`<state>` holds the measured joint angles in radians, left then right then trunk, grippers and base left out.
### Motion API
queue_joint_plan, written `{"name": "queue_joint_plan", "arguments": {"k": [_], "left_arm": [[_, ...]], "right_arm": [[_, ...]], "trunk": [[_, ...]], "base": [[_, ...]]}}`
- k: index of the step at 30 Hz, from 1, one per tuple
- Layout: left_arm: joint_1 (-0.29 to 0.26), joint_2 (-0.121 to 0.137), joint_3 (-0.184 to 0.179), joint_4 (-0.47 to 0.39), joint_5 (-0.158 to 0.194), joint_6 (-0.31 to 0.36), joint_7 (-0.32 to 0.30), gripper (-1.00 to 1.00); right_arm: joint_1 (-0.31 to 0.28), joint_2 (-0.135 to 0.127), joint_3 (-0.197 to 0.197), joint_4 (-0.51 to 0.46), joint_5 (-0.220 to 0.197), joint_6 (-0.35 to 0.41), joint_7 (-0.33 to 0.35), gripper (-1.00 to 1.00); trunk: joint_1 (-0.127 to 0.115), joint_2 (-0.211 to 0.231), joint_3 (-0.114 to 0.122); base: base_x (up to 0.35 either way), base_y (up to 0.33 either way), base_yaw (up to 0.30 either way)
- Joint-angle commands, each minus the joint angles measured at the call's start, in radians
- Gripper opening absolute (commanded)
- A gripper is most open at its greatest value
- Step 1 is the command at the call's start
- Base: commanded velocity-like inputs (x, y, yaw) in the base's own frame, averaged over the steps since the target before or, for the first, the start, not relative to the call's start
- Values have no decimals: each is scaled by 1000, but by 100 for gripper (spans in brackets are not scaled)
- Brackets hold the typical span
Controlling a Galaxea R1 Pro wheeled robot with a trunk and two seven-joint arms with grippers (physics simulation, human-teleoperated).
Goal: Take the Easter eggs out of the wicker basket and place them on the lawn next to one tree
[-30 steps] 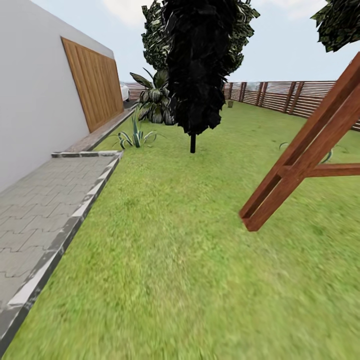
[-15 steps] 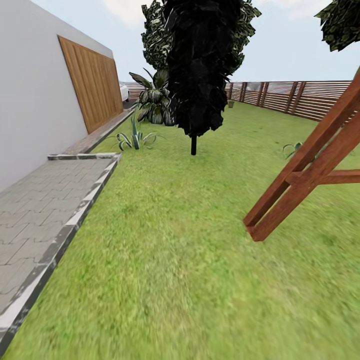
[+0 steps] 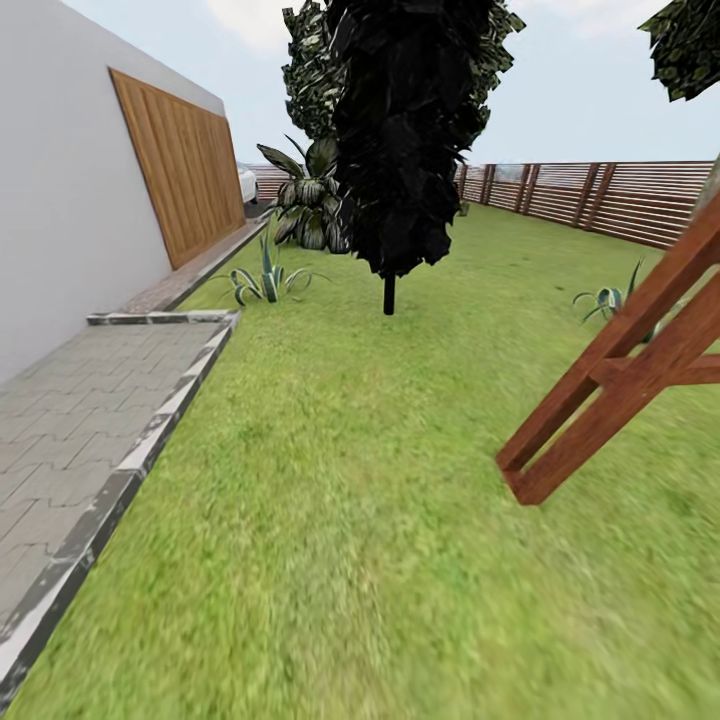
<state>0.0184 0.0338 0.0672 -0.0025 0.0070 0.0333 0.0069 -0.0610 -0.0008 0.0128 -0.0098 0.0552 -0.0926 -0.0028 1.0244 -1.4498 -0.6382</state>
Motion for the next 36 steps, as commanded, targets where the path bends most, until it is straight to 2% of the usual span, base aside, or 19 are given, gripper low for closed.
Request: {"name": "queue_joint_plan", "arguments": {"k": [1,21,32,36], "left_arm": [[0,0,6,-1,1,3,1,100],[0,0,6,-1,1,3,1,100],[0,0,6,-2,1,3,1,100],[0,0,6,-1,1,3,1,100]], "right_arm": [[0,0,1,2,6,-3,0,100],[-1,-1,1,4,5,-3,0,100],[0,-1,1,4,5,-3,4,100],[0,-1,1,4,5,-3,4,100]], "trunk": [[1,0,-1],[1,0,-1],[1,0,-1],[1,0,-1]], "base": [[339,15,0],[339,46,-5],[339,81,-195],[339,108,-35]]}}
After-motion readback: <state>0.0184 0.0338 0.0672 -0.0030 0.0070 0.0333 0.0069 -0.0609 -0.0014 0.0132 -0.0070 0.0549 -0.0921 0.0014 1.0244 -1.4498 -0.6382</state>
